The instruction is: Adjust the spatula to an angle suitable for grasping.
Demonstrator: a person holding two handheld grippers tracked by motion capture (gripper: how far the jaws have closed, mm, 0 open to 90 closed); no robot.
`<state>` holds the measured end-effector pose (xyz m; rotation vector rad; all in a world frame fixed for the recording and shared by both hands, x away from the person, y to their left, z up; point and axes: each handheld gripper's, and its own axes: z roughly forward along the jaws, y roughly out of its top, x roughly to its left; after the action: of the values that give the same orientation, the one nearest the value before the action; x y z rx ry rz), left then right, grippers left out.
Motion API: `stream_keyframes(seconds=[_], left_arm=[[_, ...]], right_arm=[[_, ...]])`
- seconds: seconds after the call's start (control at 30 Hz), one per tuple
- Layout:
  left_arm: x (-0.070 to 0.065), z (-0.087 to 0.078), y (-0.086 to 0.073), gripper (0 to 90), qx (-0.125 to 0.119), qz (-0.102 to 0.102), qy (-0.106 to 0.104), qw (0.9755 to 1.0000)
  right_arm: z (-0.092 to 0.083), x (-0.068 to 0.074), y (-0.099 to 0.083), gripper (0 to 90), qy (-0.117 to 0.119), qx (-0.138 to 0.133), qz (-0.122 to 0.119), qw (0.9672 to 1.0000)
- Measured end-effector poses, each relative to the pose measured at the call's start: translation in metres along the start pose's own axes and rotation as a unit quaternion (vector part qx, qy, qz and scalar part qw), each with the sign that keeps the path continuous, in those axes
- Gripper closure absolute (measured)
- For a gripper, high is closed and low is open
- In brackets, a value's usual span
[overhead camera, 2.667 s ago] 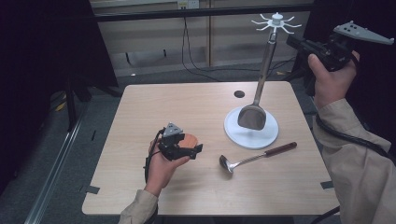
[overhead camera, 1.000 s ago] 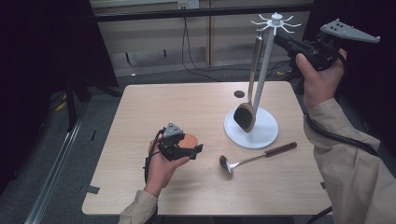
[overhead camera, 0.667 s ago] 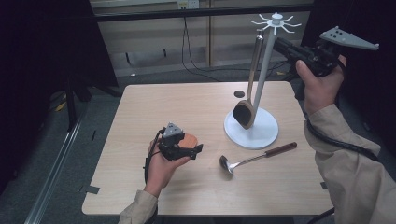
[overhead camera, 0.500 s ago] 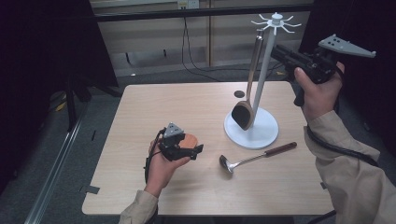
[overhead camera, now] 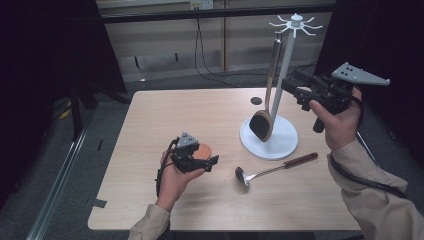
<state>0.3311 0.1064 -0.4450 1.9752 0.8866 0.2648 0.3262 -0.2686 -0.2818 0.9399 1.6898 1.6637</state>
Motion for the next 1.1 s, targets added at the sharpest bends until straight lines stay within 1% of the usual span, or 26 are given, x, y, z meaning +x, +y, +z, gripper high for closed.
stream_keyframes(seconds=[0.07,0.1,0.13,0.23,0.3,0.37,0.47,0.6,0.7,0.73,0.97,1.03,1.07,1.1], left_arm=[[-0.001,0.001,0.000,13.6,0.000,0.000,-0.001,1.0000],[-0.001,0.001,0.000,13.5,-0.001,0.000,-0.003,1.0000],[-0.001,0.001,0.000,13.5,-0.001,0.000,-0.002,1.0000],[-0.001,0.001,0.000,13.4,0.003,0.003,-0.002,1.0000],[-0.002,0.002,-0.001,13.4,0.001,0.001,-0.004,1.0000],[-0.003,0.002,-0.001,13.4,0.004,0.003,-0.003,1.0000],[-0.004,0.004,-0.001,13.4,0.005,0.001,-0.005,1.0000],[-0.005,0.005,-0.001,13.3,0.007,0.007,-0.008,0.9999],[-0.007,0.006,-0.001,13.3,0.006,0.005,-0.012,0.9999],[-0.007,0.006,-0.001,13.3,0.009,0.008,-0.011,0.9999],[-0.011,0.009,-0.002,13.2,0.011,0.008,-0.013,0.9998],[-0.012,0.011,-0.002,13.2,0.012,0.011,-0.017,0.9997],[-0.013,0.011,-0.002,13.1,0.011,0.008,-0.019,0.9997],[-0.014,0.012,-0.002,13.1,0.013,0.011,-0.020,0.9997]], right_arm=[[-0.001,0.002,-0.005,37.7,0.002,0.005,-0.005,1.0000],[-0.002,0.003,-0.008,34.2,0.005,0.009,-0.006,0.9999],[-0.003,0.004,-0.011,31.6,0.005,0.012,-0.002,0.9999],[-0.003,0.006,-0.020,27.2,0.018,0.026,0.001,0.9995],[-0.003,0.008,-0.026,25.0,0.022,0.034,-0.005,0.9992],[-0.004,0.009,-0.032,23.0,0.022,0.042,-0.002,0.9989],[-0.007,0.010,-0.043,21.5,0.025,0.050,0.004,0.9984],[-0.010,0.009,-0.059,20.8,0.026,0.059,0.014,0.9978],[-0.013,0.008,-0.072,20.5,0.026,0.070,0.020,0.9970],[-0.014,0.008,-0.076,20.4,0.024,0.072,0.023,0.9969],[-0.019,0.008,-0.105,20.4,0.020,0.095,0.035,0.9947],[-0.021,0.009,-0.113,20.4,0.019,0.099,0.036,0.9942],[-0.021,0.010,-0.117,20.4,0.019,0.102,0.040,0.9938],[-0.022,0.010,-0.121,20.4,0.020,0.106,0.042,0.9933]])
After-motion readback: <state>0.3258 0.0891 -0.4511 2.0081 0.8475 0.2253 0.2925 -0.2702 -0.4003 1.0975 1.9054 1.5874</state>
